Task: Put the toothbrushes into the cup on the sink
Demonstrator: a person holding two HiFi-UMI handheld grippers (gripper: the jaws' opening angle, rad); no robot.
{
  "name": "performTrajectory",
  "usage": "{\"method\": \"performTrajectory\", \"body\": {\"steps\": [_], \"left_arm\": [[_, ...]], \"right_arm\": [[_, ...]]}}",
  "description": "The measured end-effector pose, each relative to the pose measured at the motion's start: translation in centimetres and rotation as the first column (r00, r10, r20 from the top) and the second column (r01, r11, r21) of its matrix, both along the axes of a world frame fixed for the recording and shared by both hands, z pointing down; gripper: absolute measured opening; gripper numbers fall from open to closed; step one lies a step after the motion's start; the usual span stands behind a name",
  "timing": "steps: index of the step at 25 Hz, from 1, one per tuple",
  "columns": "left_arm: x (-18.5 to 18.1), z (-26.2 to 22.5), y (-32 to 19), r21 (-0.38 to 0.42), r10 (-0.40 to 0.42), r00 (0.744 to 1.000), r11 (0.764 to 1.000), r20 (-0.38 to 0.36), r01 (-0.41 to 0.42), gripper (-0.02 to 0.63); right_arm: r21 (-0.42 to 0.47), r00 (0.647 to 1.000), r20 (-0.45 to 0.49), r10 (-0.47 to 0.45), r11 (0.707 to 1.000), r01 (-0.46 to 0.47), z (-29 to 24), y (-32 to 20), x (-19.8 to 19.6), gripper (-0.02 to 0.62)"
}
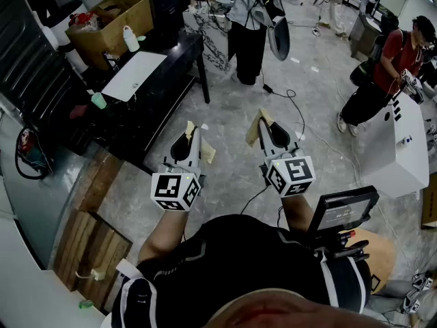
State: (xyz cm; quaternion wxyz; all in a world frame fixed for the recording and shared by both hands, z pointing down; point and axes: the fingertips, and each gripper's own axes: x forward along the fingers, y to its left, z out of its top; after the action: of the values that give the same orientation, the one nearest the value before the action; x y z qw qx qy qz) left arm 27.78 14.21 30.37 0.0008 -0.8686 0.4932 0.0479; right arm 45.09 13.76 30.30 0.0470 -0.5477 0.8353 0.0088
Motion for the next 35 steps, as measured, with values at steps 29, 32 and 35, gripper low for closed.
{"method": "performTrajectory", "body": {"steps": [29,32,35], "left_arm": [[-2.1,-0.1,0.0,-0.005,-0.010,1.000,1.000,-0.018,0.010,0.037],[-3.6,0.0,0.1,-0.007,-0.021,1.000,1.000,-0.022,0.021,0.037],[-5.4,0.0,0.2,-0.011,-0.039,0.999,0.999,-0.025,0.038,0.037]], "right_arm": [[0.020,0.999,0.017,-0.028,0.999,0.028,-0.9,-0.6,-2.1,0.052],[0.016,0.999,0.010,-0.042,0.999,0.042,-0.7,-0.7,-3.6,0.052],[0.017,0.998,0.000,-0.070,0.997,0.070,-0.8,-0.7,-5.7,0.052]]}}
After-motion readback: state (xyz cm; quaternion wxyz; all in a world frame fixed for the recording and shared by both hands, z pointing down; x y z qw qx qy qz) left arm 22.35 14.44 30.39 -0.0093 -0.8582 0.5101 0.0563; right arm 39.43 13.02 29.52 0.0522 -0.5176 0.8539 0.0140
